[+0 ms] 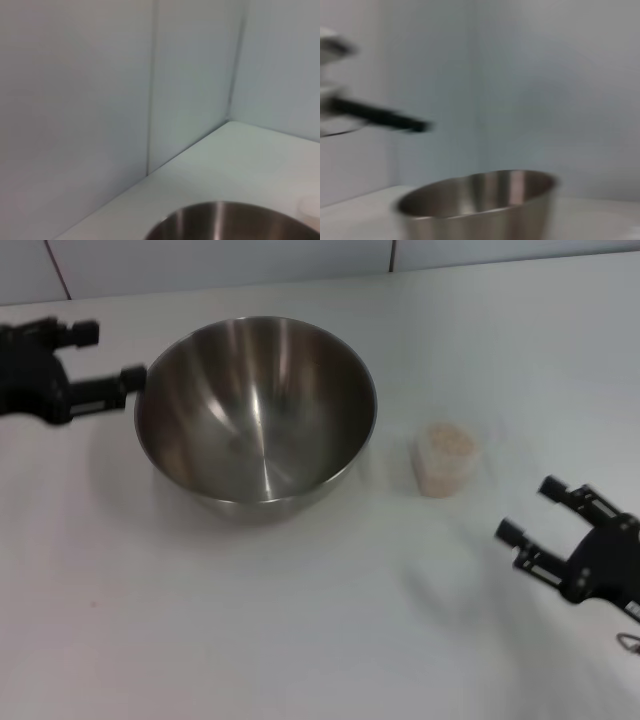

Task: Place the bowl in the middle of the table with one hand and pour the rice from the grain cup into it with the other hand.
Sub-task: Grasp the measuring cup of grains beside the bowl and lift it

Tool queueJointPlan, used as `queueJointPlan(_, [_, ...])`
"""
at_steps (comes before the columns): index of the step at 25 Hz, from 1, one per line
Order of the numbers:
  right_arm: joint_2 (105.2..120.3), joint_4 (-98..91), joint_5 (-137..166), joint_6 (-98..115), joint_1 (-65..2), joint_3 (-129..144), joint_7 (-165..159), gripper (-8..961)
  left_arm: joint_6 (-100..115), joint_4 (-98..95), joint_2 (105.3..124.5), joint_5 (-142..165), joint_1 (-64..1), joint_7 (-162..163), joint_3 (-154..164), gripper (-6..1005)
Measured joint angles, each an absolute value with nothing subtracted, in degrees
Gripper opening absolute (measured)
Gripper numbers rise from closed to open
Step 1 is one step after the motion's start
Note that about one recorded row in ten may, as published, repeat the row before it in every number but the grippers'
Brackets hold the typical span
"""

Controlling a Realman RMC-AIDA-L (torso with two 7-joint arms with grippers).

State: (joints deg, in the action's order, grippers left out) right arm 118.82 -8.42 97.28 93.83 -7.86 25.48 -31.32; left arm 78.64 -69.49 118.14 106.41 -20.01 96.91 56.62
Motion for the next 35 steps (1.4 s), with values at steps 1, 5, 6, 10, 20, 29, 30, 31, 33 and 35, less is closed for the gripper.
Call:
queueJointPlan(1, [119.08, -8.1, 97.3, 91.5, -7.6, 20.6, -31.3, 799, 79.5, -69.4, 118.13, 106.0, -18.8, 94.5, 56.6, 619])
queueJointPlan(5, [119.16, -7.1, 97.3, 87.5, -8.1, 14.9, -31.2, 800, 81.1, -68.8, 118.21, 106.0, -15.5, 87.4, 56.7, 771])
queueJointPlan(6, [119.21, -6.8, 97.3, 85.0, -9.0, 13.7, -31.1, 800, 81.2, -68.6, 118.35, 105.7, -14.1, 84.8, 56.7, 777])
queueJointPlan(10, [119.3, -6.6, 97.3, 81.2, -10.8, 13.1, -31.0, 799, 81.2, -68.6, 118.35, 105.7, -14.1, 84.8, 56.7, 803])
queueJointPlan(20, [119.44, -5.5, 97.2, 74.4, -16.5, 11.9, -31.0, 800, 82.4, -65.6, 118.49, 104.4, -13.0, 81.9, 56.9, 806])
queueJointPlan(29, [119.44, -5.1, 97.1, 72.3, -18.8, 11.9, -31.0, 800, 82.4, -65.2, 118.38, 104.4, -13.4, 81.9, 57.3, 805])
queueJointPlan(30, [119.44, -5.1, 97.1, 72.3, -18.9, 11.9, -31.0, 800, 82.4, -65.2, 118.38, 104.4, -13.4, 81.9, 57.3, 805])
queueJointPlan(31, [119.45, -5.1, 97.1, 72.2, -19.1, 11.9, -31.0, 799, 82.4, -65.1, 118.38, 104.4, -13.5, 81.8, 57.3, 805])
queueJointPlan(33, [119.44, -5.1, 96.9, 71.8, -19.4, 11.9, -30.9, 799, 82.4, -65.1, 118.38, 104.5, -13.5, 81.8, 57.3, 806])
queueJointPlan(35, [119.44, -5.1, 96.7, 70.9, -19.9, 11.9, -30.9, 799, 82.4, -65.0, 118.38, 104.5, -13.6, 81.8, 57.3, 806])
